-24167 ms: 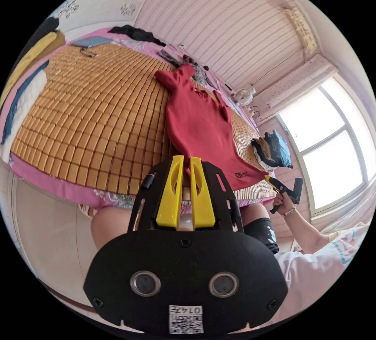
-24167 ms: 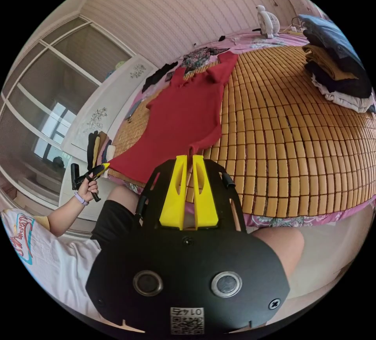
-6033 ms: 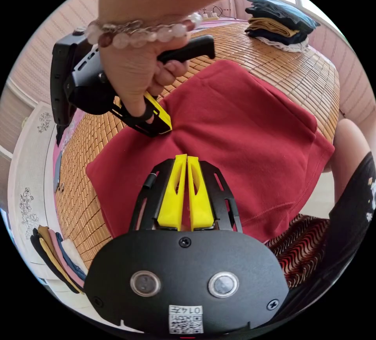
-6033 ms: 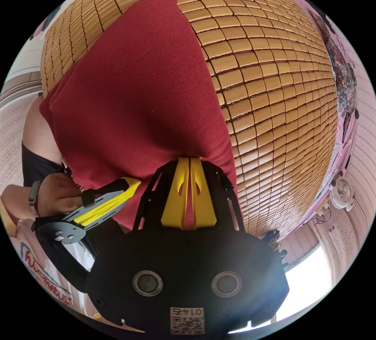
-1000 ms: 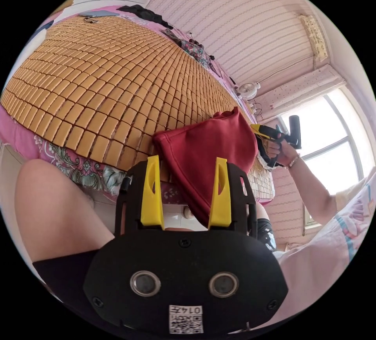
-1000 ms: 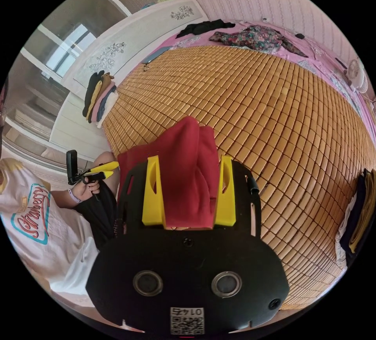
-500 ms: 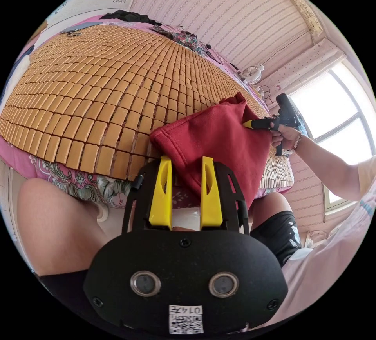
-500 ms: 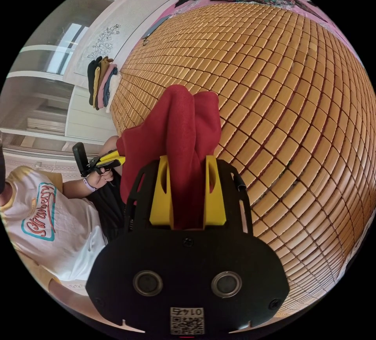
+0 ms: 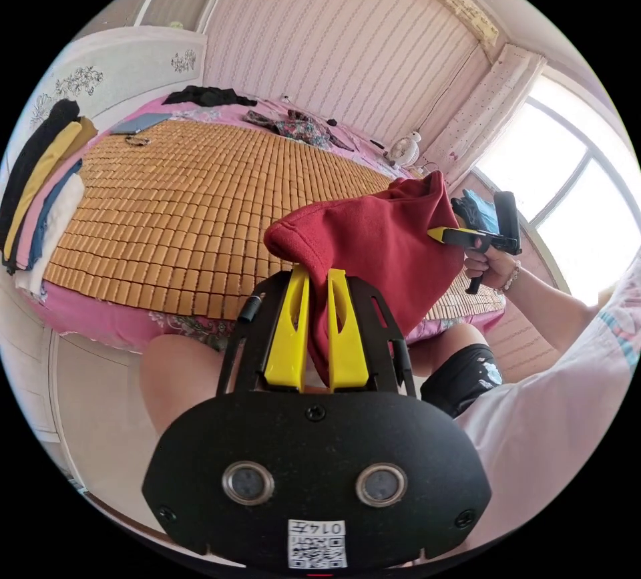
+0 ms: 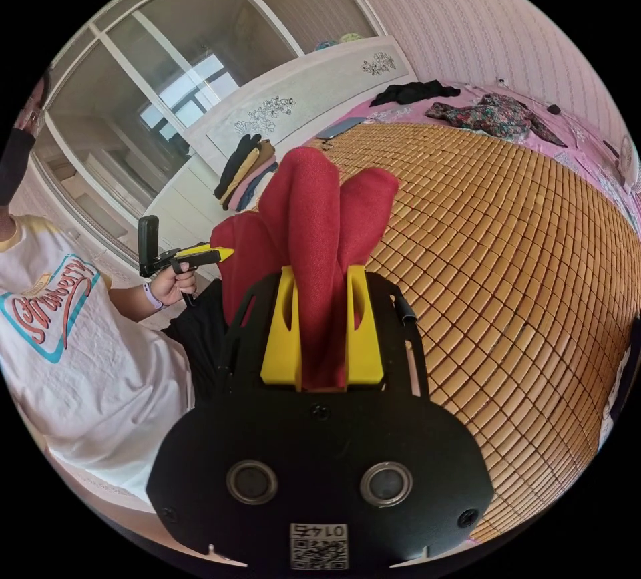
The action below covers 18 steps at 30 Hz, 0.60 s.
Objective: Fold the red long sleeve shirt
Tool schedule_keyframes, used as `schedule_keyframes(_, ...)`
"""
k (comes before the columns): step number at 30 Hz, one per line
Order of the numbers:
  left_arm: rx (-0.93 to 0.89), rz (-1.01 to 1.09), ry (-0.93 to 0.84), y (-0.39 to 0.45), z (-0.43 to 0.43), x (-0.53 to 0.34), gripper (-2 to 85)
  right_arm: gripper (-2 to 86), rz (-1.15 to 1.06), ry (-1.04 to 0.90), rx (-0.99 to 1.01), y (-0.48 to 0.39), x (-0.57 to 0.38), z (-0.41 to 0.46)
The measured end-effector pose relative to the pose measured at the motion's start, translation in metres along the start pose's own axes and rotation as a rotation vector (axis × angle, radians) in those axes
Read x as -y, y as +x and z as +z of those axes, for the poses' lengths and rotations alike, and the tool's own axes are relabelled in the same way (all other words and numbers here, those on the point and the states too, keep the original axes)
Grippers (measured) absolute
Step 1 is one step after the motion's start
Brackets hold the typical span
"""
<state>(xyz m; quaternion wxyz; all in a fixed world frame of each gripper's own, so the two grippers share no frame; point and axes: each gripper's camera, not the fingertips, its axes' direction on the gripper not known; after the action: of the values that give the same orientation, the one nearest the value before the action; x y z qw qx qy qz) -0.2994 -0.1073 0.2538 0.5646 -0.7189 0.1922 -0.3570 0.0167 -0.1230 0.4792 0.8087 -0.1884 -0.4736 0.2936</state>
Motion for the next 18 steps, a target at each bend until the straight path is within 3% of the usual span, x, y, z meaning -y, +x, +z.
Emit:
schedule_keyframes(8, 0.256, -0.089, 0.308, -0.045, -0.159, -0.04, 3.5, 10.3, -0.323, 0.067, 0.189, -0.119, 0.09, 0.08)
schedule_keyframes(14, 0.457, -0.161, 0.536, -0.112, -0.257, -0.05, 3.9, 10.4, -0.531, 0.03, 0.333, -0.23, 0.216, 0.18)
schedule_keyframes(18, 0.484, -0.214, 0.632, -0.193, -0.305, -0.02, 4.5, 11.2, -0.593, -0.02, 0.363, -0.299, 0.33, 0.259)
